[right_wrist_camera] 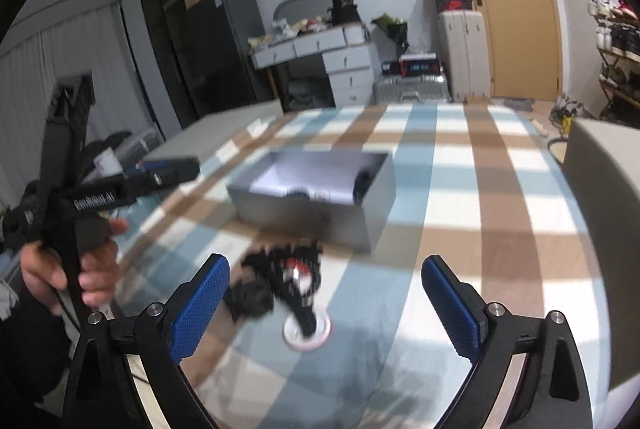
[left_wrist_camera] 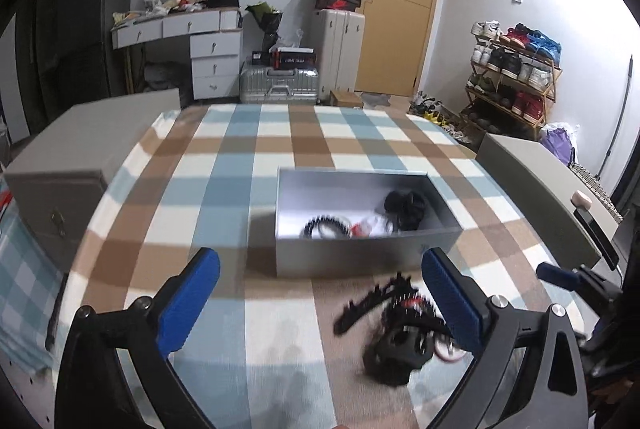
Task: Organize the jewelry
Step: 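Withdraw both grippers from the box back toward the jewelry pile, then lower the right gripper onto a black hair clip and close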
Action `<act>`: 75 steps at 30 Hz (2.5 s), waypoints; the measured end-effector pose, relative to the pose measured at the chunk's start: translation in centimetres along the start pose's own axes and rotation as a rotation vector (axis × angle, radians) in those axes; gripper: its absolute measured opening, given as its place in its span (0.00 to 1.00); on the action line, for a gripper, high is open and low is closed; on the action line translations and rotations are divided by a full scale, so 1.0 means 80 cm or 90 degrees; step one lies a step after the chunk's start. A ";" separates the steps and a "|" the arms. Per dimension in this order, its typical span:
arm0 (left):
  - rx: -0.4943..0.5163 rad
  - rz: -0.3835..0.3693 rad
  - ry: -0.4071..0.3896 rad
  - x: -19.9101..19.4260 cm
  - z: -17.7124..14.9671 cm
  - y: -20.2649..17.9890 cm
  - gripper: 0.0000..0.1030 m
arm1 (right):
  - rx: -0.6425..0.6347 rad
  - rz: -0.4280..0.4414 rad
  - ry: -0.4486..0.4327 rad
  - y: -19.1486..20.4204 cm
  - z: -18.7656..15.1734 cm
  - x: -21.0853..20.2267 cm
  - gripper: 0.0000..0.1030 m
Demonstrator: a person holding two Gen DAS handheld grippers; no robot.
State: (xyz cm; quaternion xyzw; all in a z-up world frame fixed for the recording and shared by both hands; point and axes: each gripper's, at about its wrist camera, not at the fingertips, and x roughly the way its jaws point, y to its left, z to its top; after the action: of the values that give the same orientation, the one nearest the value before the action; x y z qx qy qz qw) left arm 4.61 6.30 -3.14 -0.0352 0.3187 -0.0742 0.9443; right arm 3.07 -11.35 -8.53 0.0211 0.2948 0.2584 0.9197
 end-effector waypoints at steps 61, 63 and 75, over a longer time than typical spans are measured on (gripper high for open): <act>-0.019 -0.027 0.089 0.009 -0.048 0.004 0.96 | -0.156 -0.076 0.142 0.058 -0.038 0.087 0.50; -0.027 -0.025 0.089 0.007 -0.050 0.010 0.96 | -0.163 -0.063 0.129 0.063 -0.037 0.084 0.50; -0.045 -0.034 0.109 0.009 -0.063 0.022 0.96 | -0.207 -0.083 0.113 0.081 -0.035 0.083 0.17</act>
State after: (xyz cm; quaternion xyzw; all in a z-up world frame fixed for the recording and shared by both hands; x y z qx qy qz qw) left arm 2.32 7.86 -7.76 -0.0703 0.3996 -0.0905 0.9095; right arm 3.14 -2.82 -13.13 -0.1696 0.3303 0.2436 0.8960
